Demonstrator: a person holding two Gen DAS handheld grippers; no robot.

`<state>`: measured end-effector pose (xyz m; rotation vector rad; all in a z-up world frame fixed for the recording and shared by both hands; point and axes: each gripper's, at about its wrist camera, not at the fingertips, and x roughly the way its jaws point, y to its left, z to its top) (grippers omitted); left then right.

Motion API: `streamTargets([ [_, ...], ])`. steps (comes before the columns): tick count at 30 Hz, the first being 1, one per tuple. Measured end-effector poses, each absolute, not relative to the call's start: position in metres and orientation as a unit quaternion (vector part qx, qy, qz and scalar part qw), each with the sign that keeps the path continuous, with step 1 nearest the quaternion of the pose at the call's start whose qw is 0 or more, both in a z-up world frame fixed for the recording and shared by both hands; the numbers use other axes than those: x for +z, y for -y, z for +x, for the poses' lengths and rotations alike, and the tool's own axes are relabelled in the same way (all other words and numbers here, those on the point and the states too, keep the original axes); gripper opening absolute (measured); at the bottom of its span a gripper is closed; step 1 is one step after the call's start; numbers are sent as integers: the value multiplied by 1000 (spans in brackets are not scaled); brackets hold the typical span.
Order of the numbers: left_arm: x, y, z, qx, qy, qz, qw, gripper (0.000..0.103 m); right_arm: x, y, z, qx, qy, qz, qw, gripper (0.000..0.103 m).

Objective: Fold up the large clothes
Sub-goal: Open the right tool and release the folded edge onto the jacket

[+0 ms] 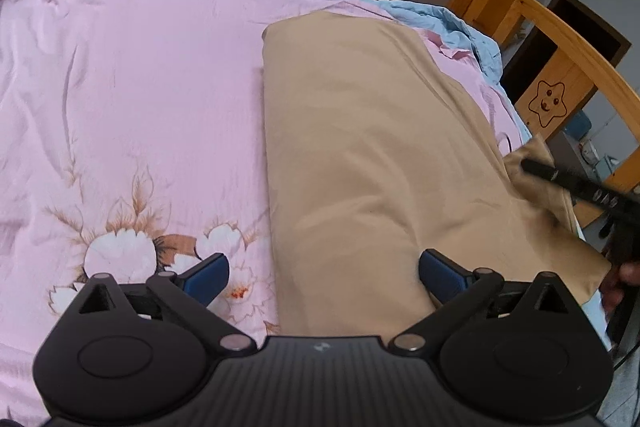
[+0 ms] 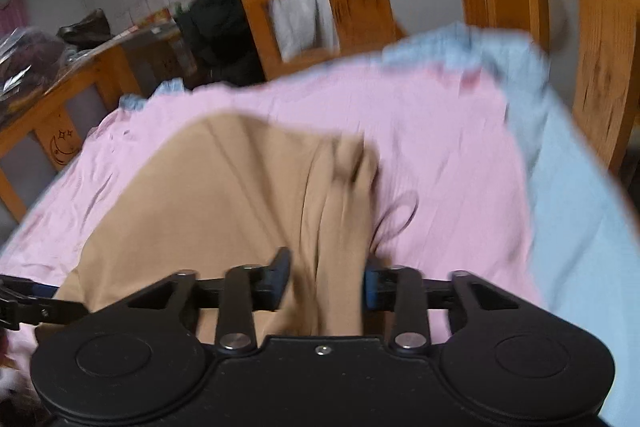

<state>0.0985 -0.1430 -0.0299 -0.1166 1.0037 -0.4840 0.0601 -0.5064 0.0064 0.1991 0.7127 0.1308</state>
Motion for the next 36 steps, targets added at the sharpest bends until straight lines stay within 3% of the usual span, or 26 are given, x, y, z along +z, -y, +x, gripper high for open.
streamTargets([
  [2,-30,144,99,-229,-478,-55,846,103,18,501,63,71,-322,71,941,49],
  [10,-29,143,99,-228,-477,-60,847,103,51,431,143,202,-306,-23,930,48],
  [14,-32,142,100,-234,-475,-65,846,103,28,391,185,252,-341,-71,903,36],
  [26,-53,137,114,-241,-485,-79,837,103,-28,366,216,276,-376,-90,880,41],
  [36,3,138,121,-290,-345,18,893,101,13,433,161,194,-380,-33,904,41],
])
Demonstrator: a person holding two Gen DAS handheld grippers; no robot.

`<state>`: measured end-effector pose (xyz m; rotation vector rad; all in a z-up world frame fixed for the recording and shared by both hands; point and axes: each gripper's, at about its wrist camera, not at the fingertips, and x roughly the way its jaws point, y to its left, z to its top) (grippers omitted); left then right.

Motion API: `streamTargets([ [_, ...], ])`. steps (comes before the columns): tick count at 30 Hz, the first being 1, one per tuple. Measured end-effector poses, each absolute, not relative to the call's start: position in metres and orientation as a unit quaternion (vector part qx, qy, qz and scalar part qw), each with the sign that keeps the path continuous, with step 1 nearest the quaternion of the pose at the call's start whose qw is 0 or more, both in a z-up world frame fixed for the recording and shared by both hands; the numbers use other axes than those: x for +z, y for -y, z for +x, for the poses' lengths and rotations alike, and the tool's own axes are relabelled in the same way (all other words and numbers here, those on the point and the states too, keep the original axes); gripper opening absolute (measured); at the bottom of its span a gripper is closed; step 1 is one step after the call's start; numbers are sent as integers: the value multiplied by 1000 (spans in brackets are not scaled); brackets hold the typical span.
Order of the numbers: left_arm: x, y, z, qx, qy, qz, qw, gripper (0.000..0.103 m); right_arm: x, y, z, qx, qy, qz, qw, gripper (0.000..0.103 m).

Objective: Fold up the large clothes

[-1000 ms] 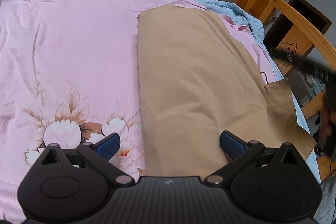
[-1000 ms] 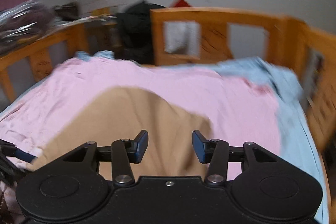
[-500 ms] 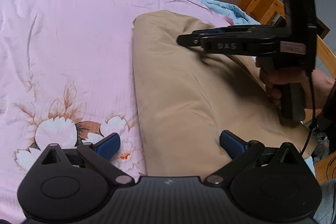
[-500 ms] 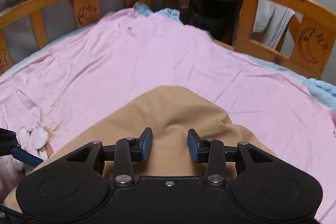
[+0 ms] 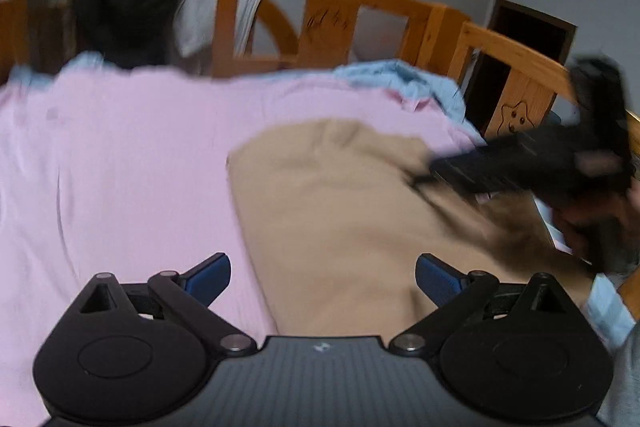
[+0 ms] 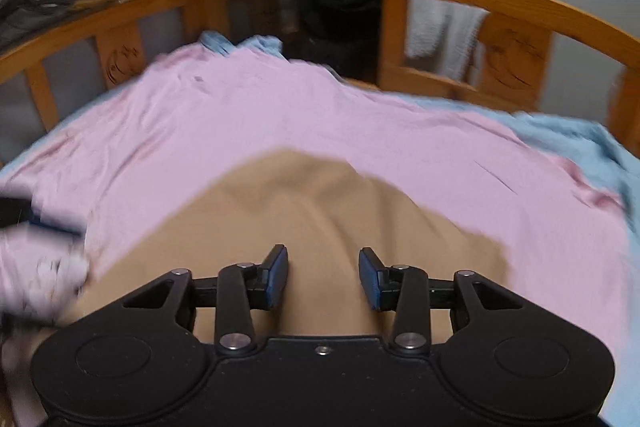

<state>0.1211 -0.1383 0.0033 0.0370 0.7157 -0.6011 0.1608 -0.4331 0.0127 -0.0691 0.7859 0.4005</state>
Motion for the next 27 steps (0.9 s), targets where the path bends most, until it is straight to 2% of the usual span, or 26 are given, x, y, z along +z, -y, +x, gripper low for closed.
streamTargets([
  [3,4,154,138,-289,-331,57,897,101,17,458,126,197,-411,-32,889,41],
  [8,-19,184,150,-285,-364,134,876,100,4,461,88,208,-448,-77,866,42],
  [17,-38,189,144,-271,-379,123,876,100,-33,441,84,203,-458,-143,853,41],
  [19,-29,182,144,-270,-387,105,875,97,-25,447,81,202,-458,-130,856,40],
  [23,-7,159,120,-322,-381,51,865,99,12,465,65,193,-453,-86,866,42],
  [25,-4,152,106,-343,-382,45,857,100,28,469,55,210,-456,-74,862,50],
  [27,-8,148,95,-344,-391,55,852,100,37,469,46,219,-464,-85,854,53],
])
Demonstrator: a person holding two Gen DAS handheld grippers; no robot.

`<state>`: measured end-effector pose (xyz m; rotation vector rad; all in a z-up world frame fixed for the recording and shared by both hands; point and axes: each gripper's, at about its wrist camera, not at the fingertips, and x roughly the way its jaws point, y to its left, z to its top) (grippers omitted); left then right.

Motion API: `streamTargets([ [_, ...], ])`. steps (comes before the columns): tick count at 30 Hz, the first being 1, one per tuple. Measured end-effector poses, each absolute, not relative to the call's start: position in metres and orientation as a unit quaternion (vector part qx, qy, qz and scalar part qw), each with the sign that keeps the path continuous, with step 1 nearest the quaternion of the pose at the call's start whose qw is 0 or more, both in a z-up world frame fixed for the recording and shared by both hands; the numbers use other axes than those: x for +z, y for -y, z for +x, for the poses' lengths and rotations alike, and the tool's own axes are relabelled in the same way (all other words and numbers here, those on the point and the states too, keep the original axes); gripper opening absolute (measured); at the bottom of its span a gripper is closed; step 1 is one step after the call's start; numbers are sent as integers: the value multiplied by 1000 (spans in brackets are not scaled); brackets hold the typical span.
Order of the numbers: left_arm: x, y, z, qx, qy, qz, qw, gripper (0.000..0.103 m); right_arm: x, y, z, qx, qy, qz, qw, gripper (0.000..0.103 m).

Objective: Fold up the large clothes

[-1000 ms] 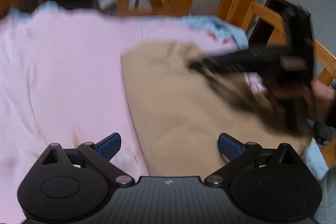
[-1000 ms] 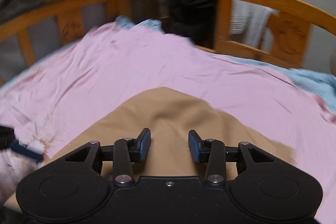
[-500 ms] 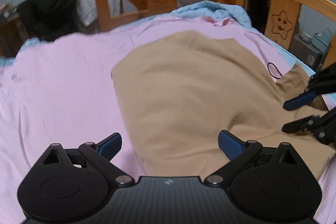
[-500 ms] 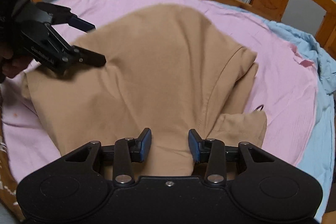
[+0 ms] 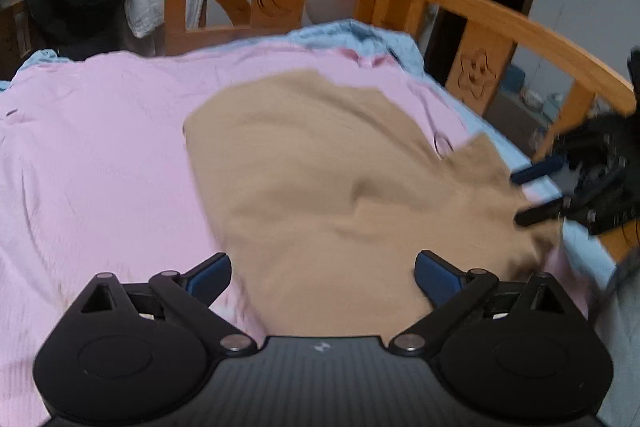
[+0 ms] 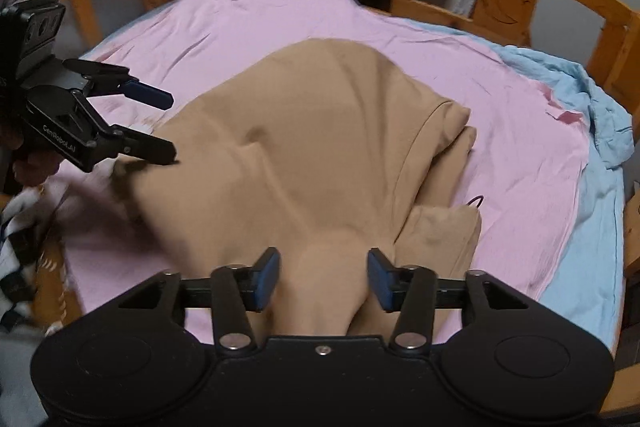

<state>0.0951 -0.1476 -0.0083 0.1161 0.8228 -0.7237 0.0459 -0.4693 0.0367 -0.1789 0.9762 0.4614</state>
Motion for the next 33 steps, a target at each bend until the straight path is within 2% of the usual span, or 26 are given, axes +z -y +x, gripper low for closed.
streamTargets([
  [4,-19,141,96,-336,-410,37,847,103,20,466,41,203,-500,-129,832,50],
  [8,-25,146,93,-338,-409,50,846,103,-6,467,42,193,-529,-127,817,51],
  [12,-24,145,94,-333,-417,42,845,103,-7,461,41,199,-529,-141,813,51],
  [20,-10,151,96,-329,-412,56,848,103,28,494,55,192,-494,-22,848,53],
  [23,-5,155,101,-328,-410,59,849,103,37,503,67,182,-479,3,859,62],
  [25,-3,155,105,-328,-410,60,849,103,39,508,76,176,-474,13,863,76],
  [28,-1,150,116,-329,-411,40,849,103,35,516,91,169,-467,38,867,88],
  [33,-14,128,150,-324,-432,-18,841,103,14,542,132,150,-452,122,871,101],
])
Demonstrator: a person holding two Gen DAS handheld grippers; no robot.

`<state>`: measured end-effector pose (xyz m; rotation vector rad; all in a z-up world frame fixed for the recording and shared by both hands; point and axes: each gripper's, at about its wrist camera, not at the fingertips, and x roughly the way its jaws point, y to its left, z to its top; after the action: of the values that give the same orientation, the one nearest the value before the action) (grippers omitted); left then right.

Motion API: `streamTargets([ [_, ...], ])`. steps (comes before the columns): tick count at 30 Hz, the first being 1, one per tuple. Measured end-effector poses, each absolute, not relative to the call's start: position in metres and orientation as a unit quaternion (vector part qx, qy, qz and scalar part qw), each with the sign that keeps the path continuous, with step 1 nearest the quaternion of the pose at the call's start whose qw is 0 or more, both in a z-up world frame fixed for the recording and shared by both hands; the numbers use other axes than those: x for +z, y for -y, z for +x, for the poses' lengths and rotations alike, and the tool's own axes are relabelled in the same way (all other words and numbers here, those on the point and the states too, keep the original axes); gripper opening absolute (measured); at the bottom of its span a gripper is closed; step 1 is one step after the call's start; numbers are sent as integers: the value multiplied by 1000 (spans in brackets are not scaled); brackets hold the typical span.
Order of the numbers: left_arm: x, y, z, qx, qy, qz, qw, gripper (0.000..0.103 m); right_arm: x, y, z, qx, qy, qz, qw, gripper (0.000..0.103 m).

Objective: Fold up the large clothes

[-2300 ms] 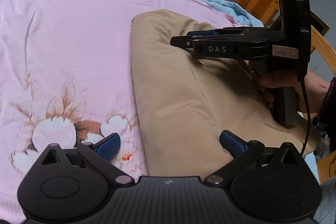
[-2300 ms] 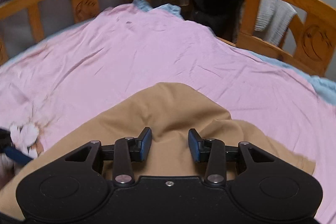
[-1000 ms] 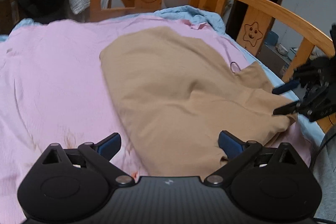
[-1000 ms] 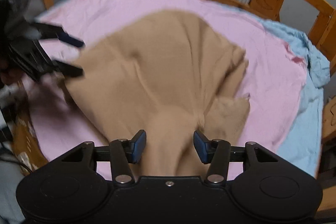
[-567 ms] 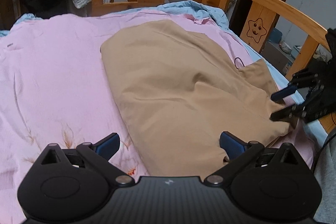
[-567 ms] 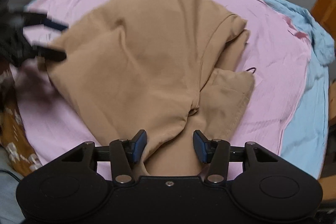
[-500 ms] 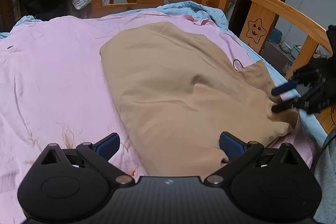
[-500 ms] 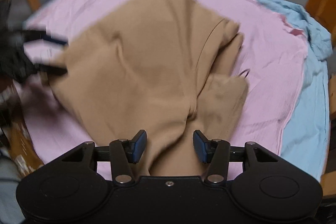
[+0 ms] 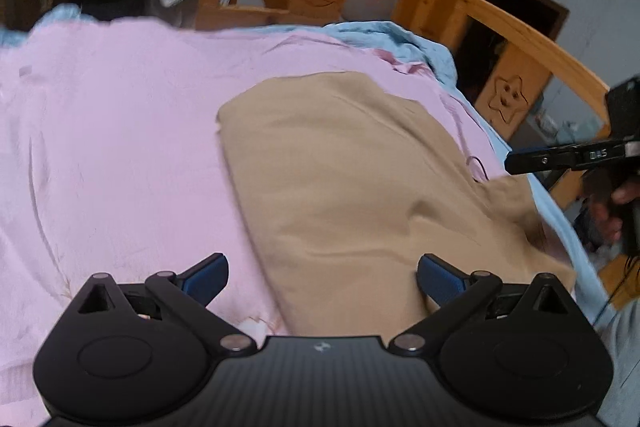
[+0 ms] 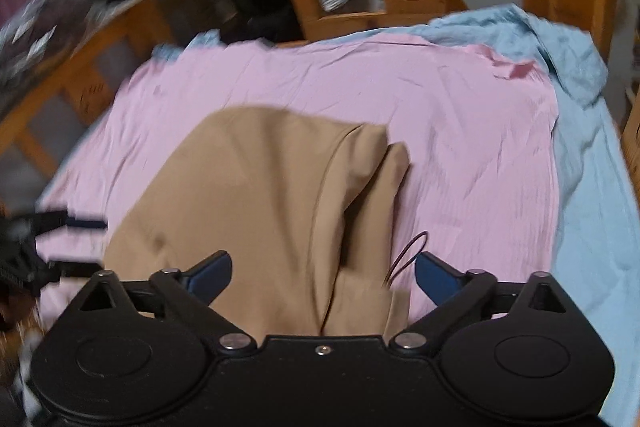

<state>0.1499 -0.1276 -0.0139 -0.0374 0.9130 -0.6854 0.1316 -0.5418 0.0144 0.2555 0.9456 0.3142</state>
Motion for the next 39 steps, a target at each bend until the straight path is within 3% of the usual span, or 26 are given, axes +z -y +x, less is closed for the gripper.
streamTargets([
  [9,-53,113,192,-364,-496,-96,783,103,-41,571,181,183,-464,245,831,102],
  [23,-70,128,195,-379,-500,-96,773,103,-55,533,174,193,-498,205,821,99],
  [26,-69,136,196,-381,-501,-85,772,103,-51,520,171,176,-497,161,834,91],
  [35,-69,142,194,-375,-496,-77,779,103,-33,501,165,143,-507,97,844,55],
  [38,-70,142,194,-375,-497,-77,779,103,-26,494,166,136,-509,75,847,41],
  [39,-70,142,195,-374,-498,-77,778,103,-24,492,165,129,-510,65,848,29],
])
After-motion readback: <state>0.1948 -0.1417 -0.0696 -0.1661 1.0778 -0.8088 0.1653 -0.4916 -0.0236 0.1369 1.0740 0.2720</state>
